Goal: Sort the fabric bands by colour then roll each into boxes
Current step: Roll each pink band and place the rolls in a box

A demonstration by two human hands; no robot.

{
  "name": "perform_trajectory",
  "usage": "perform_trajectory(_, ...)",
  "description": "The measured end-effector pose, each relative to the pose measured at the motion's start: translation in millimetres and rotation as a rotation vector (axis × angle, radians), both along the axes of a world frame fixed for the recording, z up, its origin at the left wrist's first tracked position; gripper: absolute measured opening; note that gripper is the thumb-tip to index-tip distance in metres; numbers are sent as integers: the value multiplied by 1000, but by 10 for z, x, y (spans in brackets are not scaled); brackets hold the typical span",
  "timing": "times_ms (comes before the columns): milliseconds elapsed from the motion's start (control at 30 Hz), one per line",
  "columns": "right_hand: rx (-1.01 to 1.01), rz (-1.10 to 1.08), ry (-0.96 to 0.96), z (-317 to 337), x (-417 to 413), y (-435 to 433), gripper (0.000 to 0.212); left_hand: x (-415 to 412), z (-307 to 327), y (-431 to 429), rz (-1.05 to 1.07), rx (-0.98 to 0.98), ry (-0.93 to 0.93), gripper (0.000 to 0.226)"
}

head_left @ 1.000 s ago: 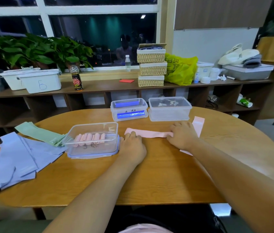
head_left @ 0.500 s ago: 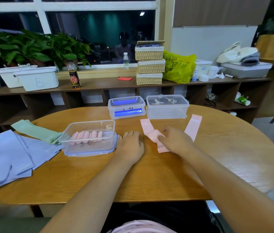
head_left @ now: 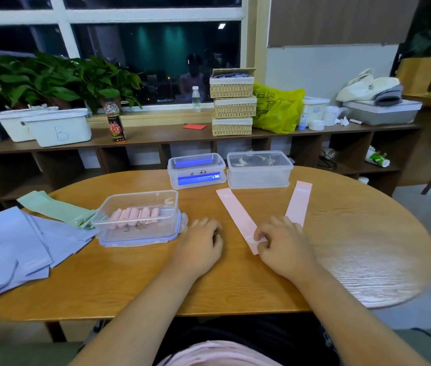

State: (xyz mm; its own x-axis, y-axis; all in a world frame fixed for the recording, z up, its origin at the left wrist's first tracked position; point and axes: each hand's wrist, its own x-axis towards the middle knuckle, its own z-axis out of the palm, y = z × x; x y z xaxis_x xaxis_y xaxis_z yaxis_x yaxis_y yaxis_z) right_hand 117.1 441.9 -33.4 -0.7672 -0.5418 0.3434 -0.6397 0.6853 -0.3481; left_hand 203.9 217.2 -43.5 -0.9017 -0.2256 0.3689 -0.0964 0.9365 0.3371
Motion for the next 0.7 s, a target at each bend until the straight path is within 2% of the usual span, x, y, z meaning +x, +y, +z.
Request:
perform_trajectory(167,-7,40,13,-74,17,99,24,46,10,2,-12,12,-16,23)
perform_trajectory(333,-22,5,33,-61,55,75,13,63,43,14,-13,26,-32,22)
perform_trajectory(567,-216,152,-67,7,356,-226,12,150,72,25,6,103,-9,19)
perform_trajectory(700,-130,232,-42,-48,457,-213,13,300,55,24,-4,128,3,22)
